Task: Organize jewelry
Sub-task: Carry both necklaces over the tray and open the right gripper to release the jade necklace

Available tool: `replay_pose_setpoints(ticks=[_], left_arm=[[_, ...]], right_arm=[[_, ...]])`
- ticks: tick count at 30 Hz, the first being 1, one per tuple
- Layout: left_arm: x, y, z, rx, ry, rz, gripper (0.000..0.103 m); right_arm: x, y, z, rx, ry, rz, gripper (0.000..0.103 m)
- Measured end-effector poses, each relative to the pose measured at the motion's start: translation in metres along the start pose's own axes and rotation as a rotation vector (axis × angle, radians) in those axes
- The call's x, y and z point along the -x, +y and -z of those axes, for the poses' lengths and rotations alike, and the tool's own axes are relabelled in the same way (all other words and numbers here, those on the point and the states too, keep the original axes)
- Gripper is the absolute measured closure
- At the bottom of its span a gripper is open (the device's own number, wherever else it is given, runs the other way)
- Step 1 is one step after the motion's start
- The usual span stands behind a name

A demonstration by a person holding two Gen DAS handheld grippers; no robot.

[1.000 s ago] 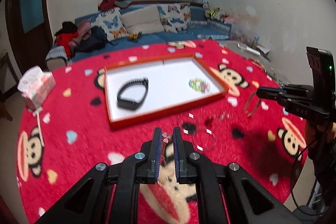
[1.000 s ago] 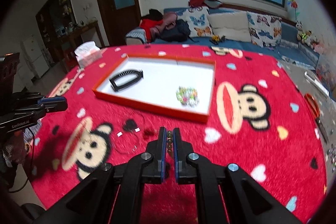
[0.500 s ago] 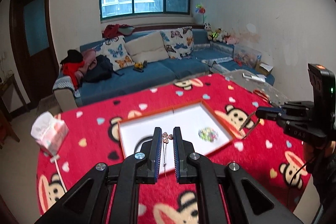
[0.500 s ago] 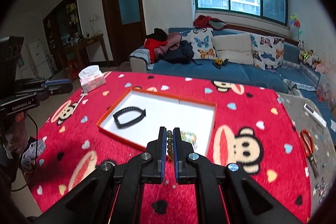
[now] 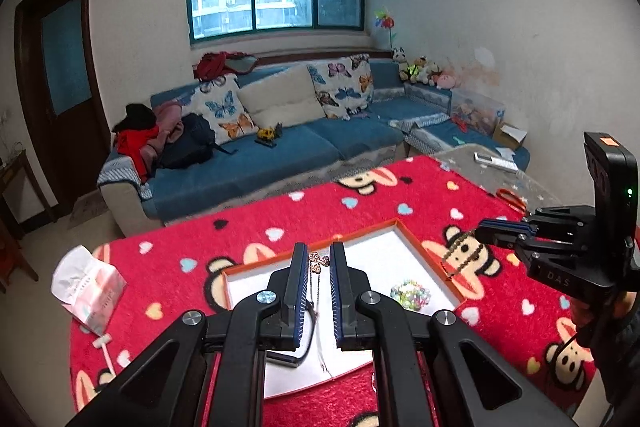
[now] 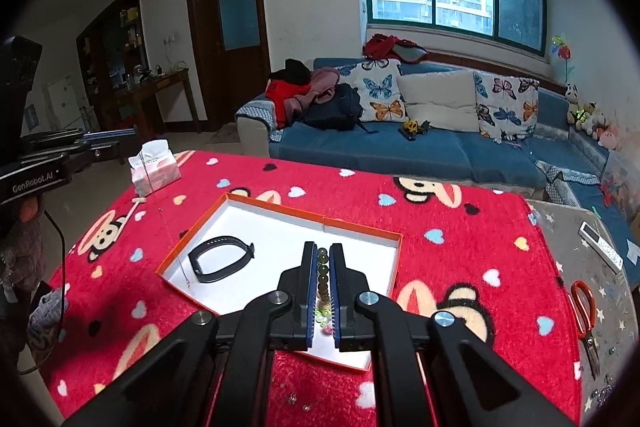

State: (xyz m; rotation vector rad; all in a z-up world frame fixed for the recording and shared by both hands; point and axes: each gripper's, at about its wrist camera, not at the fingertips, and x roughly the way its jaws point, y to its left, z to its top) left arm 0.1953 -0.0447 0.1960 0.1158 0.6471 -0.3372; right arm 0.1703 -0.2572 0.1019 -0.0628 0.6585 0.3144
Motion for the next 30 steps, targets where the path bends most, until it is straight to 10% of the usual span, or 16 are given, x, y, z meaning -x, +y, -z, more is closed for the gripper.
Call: replay_pose_setpoints(ticks=[30], left_arm=[[0.0,-0.018,-0.011,-0.068,-0.035,-0.025,0.092]], right_arm=[[-0.056,-0.013,0.043,-0.07,0.173,0.015,0.095]])
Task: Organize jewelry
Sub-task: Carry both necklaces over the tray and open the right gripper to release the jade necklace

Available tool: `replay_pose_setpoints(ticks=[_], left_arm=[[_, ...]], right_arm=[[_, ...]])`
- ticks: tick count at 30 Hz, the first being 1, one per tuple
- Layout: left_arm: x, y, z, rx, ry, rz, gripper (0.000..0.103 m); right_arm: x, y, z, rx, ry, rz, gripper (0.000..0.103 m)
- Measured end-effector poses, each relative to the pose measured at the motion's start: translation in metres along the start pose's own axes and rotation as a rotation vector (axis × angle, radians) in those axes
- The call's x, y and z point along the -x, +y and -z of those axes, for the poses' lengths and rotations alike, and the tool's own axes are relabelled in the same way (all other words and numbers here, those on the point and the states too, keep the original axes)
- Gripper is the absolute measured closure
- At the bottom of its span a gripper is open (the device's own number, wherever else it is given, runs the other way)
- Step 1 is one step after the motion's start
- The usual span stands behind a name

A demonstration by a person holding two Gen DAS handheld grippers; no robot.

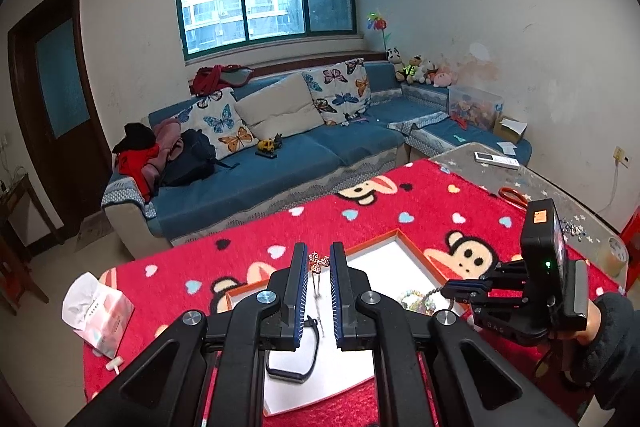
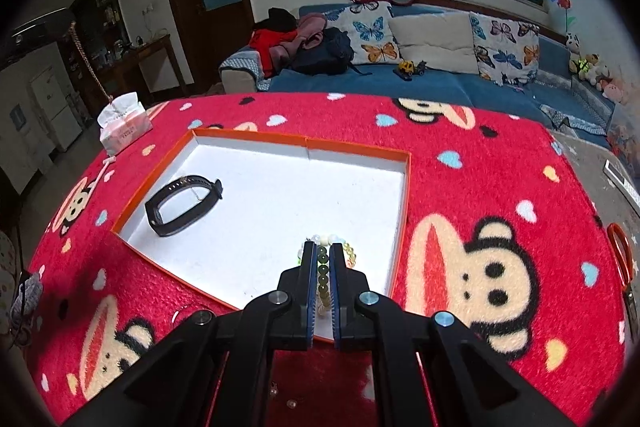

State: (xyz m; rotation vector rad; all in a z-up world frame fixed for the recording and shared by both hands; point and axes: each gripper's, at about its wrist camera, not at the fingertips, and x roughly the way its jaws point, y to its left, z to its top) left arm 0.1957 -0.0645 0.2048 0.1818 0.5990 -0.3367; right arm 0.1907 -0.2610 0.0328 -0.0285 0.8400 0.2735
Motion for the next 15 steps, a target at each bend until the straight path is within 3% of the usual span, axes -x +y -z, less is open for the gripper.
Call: replay_pose_setpoints(ticks=[11,15], left_arm=[[-0.028,0.001,0.027,0.027,0.085,0.016,0.092],[-0.046,0.003,0.042,0.043,0.128,0.028,0.092]], right_arm=[[-0.011,-0.004,0.009,-0.018,0.058,0.006,0.091],[-0.009,-0.001,0.013,-0.015,0.054,0.003,0.079]])
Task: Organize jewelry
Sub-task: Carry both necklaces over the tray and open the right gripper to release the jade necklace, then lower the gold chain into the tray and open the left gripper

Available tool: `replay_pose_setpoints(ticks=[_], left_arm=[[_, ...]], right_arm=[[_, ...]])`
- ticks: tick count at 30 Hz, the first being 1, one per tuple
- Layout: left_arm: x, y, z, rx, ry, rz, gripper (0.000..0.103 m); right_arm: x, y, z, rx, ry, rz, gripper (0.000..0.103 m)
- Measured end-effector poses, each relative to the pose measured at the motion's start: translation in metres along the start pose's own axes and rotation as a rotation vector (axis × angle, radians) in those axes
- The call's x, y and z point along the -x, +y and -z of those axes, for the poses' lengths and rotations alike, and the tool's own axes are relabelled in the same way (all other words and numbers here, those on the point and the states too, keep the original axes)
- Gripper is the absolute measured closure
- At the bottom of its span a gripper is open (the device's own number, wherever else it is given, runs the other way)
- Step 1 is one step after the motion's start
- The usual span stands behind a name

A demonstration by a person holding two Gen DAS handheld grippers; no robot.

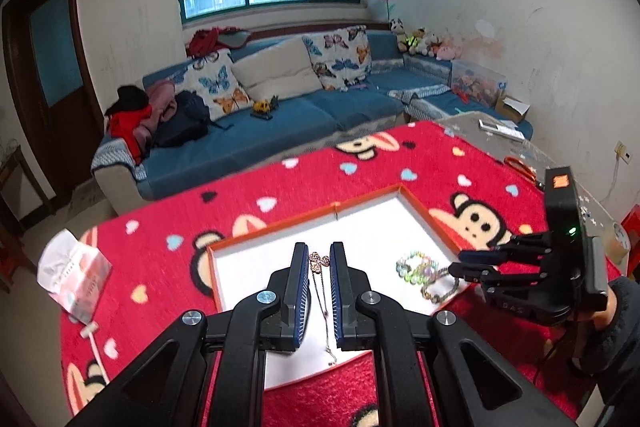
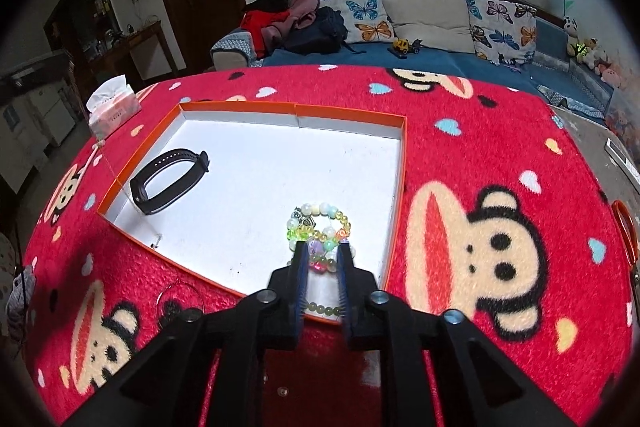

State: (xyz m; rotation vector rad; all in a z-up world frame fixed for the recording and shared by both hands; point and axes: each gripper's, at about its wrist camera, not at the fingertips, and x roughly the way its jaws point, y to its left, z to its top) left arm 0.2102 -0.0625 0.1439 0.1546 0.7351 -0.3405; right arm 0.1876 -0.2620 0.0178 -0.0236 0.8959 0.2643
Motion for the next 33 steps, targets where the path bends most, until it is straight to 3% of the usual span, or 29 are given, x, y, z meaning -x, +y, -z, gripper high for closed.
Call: replay_pose_setpoints(ticks=[6,13,24,33], left_arm=[[-0.034,0.002,0.024,0.019,0.086,0.015,0.092],[-0.075,-0.002,0.06,0.014,0.182,0.017,0.092],[-0.113,0.005,0.089,0.057,0.303,0.022,0.09],[-0.108,0.007,0.09,0.073,0.305,0.008,0.09]], right_arm=[[0.008,0.004,0.003,-0.001,-0.021,-0.009,0.075],[0.016,0.013,0.008,0.017,-0.045,-0.015,0.061],[0.013,0.011,0.022,-0.009,-0.018,-0.017,0.06],[0.02,0.006,0.036,-0.038,-0.004,-0.01,0.06]])
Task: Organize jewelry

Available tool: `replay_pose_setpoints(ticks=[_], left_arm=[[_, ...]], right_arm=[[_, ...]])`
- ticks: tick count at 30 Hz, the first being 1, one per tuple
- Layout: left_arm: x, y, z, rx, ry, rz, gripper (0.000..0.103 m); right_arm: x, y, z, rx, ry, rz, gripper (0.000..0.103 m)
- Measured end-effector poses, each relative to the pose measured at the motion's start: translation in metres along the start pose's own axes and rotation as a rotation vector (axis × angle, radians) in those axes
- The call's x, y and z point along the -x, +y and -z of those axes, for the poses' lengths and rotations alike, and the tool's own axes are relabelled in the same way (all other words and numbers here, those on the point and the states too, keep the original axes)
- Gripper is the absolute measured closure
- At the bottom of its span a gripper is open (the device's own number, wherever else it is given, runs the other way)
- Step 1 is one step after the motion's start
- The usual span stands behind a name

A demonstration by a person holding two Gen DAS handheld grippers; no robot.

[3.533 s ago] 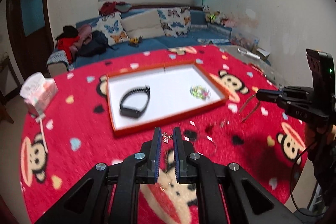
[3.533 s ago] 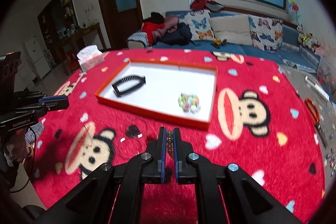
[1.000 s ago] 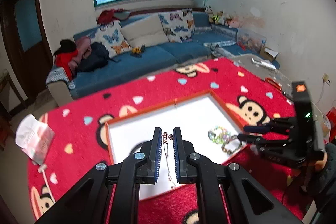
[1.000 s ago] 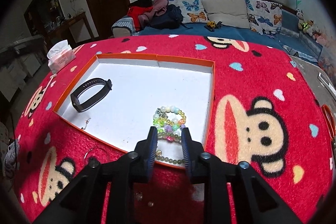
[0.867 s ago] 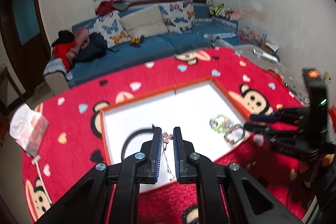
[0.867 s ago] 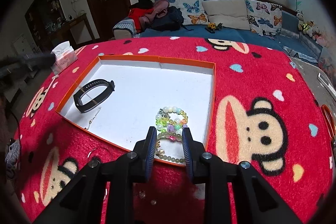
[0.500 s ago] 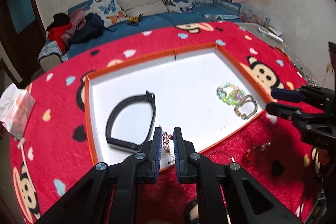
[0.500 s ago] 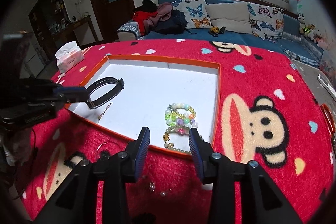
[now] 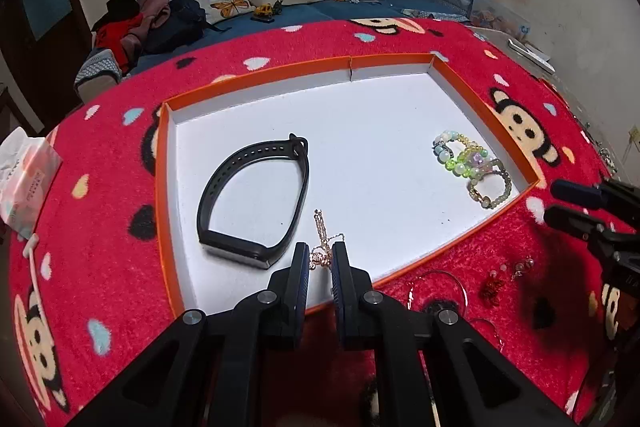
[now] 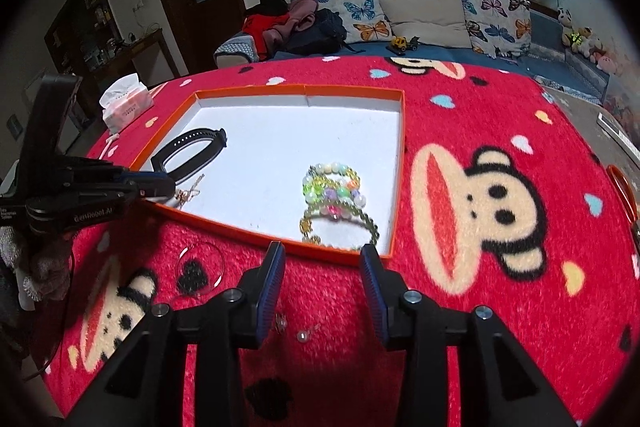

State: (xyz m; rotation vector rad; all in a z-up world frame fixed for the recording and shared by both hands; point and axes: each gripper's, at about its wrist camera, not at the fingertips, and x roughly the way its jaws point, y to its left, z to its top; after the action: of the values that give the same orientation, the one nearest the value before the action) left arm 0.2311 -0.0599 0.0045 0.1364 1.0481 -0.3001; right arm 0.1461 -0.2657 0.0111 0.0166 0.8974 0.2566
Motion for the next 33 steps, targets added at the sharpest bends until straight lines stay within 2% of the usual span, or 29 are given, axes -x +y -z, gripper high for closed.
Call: replay_pose_setpoints(ticks=[15,33], left_arm=[[0.04,-0.019,0.025,-0.004,-0.05,0.023,0.09],[0.039,-0.019,0.051,0.016,-0.02,0.04,0.09]], right_arm=[[-0.001,0.005,0.046,0.007,0.094,0.024,0.06],[-0.007,0.011,0.044,0.023,0.097,0.006,0.06]])
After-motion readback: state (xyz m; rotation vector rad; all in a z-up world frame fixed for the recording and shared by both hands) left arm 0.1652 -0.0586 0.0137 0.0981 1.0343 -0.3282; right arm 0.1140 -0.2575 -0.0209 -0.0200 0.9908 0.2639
